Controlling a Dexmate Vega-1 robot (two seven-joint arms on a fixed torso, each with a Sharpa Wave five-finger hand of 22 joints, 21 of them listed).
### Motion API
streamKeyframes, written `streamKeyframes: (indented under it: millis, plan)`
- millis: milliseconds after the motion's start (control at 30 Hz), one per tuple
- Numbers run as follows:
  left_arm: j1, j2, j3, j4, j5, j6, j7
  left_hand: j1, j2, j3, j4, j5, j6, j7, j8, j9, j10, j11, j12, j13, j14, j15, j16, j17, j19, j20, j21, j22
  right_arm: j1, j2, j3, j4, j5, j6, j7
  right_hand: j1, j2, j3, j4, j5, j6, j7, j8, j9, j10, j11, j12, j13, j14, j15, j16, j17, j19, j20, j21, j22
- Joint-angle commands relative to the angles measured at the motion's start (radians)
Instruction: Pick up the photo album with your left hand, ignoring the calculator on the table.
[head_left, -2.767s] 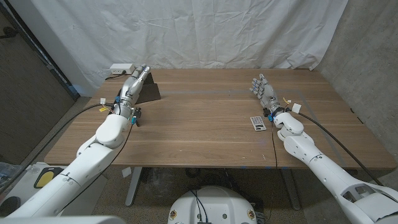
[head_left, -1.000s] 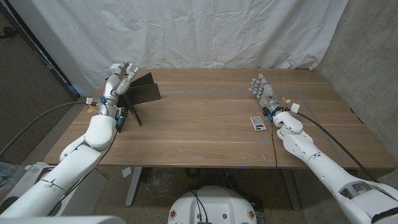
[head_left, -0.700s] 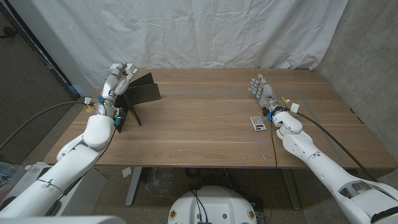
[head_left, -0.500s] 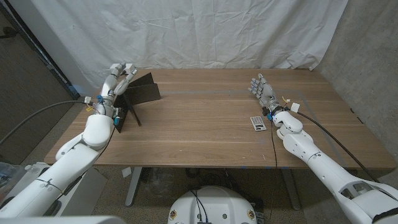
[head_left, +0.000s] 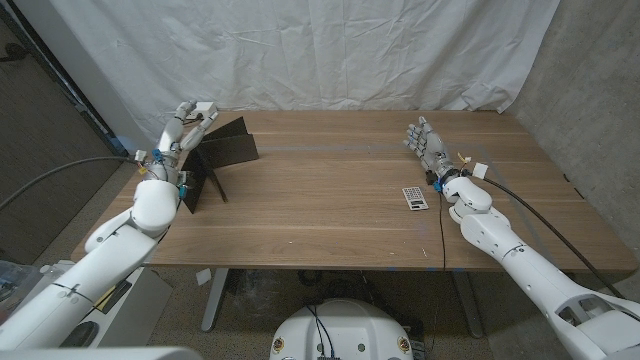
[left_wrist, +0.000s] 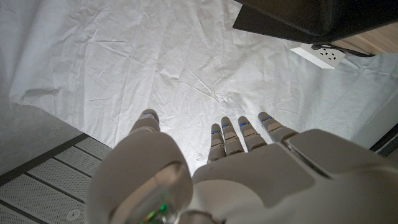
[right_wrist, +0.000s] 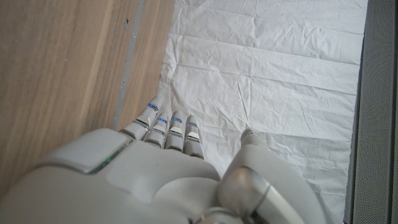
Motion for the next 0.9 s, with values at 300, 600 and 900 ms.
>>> streamKeyframes:
  millis: [300, 600, 900]
  plan:
    - [-0.011, 0.061, 0.003, -0.119, 0.066, 0.237, 0.008, 0.037, 0.004, 0.006, -0.022, 0.01, -0.016, -0.005, -0.012, 0.006, -0.01, -0.001, -0.014, 0.005, 0.004, -0.049, -0.001, 0.003, -0.021, -0.112, -0.014, -0.001, -0.018, -0.04, 0.018, -0.036, 0.014, -0.036, -0.007, -0.002, 0.007, 0.001, -0.002, -0.002, 0.009, -0.002, 0.003, 0.004, 0.012, 0.002, 0.003, 0.003, 0.006, -0.001, 0.002, 0.004, 0.012, -0.025, -0.006, 0.006]
    - [-0.019, 0.069, 0.021, -0.153, 0.111, 0.319, 0.032, 0.066, 0.003, 0.01, -0.039, 0.014, -0.025, -0.012, -0.015, 0.007, -0.017, -0.005, -0.019, 0.006, -0.006, -0.057, -0.006, 0.003, -0.066, -0.093, -0.03, -0.001, -0.04, -0.06, 0.034, -0.053, 0.022, -0.038, -0.011, -0.002, 0.008, 0.001, -0.002, -0.002, 0.009, -0.002, 0.002, 0.004, 0.012, 0.002, 0.003, 0.003, 0.006, 0.0, 0.002, 0.004, 0.014, -0.024, -0.009, 0.006]
    - [-0.054, 0.1, 0.069, -0.166, 0.165, 0.394, 0.03, 0.099, 0.017, 0.022, -0.055, 0.017, -0.03, -0.026, -0.017, 0.008, -0.025, -0.016, -0.023, 0.006, -0.018, -0.059, -0.008, 0.004, -0.108, -0.053, -0.036, 0.001, -0.063, -0.08, 0.043, -0.095, 0.016, -0.046, -0.034, -0.003, 0.008, 0.0, -0.003, -0.003, 0.01, -0.002, 0.002, 0.004, 0.013, 0.002, 0.003, 0.003, 0.007, 0.002, 0.002, 0.005, 0.015, -0.024, -0.012, 0.006]
